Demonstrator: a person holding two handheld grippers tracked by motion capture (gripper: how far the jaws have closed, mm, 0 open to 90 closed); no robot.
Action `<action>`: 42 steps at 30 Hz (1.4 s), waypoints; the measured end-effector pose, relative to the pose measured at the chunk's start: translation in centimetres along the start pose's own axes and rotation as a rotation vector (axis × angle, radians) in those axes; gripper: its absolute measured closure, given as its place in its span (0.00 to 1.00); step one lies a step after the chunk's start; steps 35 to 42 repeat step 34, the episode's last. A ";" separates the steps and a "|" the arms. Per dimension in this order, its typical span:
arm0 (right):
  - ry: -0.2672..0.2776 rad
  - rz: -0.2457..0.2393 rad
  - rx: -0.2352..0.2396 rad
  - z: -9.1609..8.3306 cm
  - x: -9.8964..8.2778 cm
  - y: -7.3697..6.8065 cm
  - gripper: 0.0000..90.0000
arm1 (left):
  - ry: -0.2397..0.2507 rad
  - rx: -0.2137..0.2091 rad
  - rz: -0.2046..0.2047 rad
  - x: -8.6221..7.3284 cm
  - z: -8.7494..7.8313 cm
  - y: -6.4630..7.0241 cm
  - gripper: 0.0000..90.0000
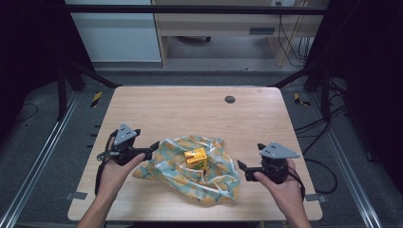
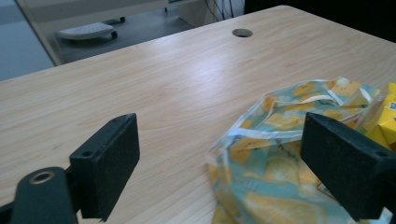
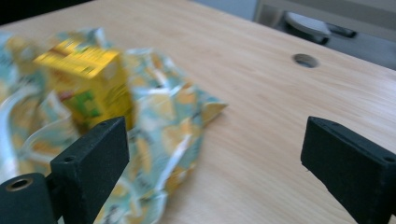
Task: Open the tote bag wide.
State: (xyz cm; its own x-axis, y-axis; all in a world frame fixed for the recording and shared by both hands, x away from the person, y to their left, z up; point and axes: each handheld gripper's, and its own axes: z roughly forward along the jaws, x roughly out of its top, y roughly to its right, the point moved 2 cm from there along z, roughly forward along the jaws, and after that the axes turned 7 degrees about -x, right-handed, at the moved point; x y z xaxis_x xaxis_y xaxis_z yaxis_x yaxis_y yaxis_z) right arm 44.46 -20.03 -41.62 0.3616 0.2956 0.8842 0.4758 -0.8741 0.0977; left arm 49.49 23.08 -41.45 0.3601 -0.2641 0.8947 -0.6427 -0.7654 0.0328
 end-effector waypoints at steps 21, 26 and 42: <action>-0.156 0.196 -0.161 3.7 -3.4 5.7 0.13 | -0.065 0.127 -0.119 -6.1 -3.7 -6.4 0.08; -0.183 0.199 -0.192 4.3 -4.9 6.0 0.13 | -0.081 0.138 -0.140 -7.6 -3.6 -6.7 0.08; -0.215 0.192 -0.210 4.5 -6.9 5.7 0.13 | -0.086 0.139 -0.181 -9.8 -3.5 -6.6 0.08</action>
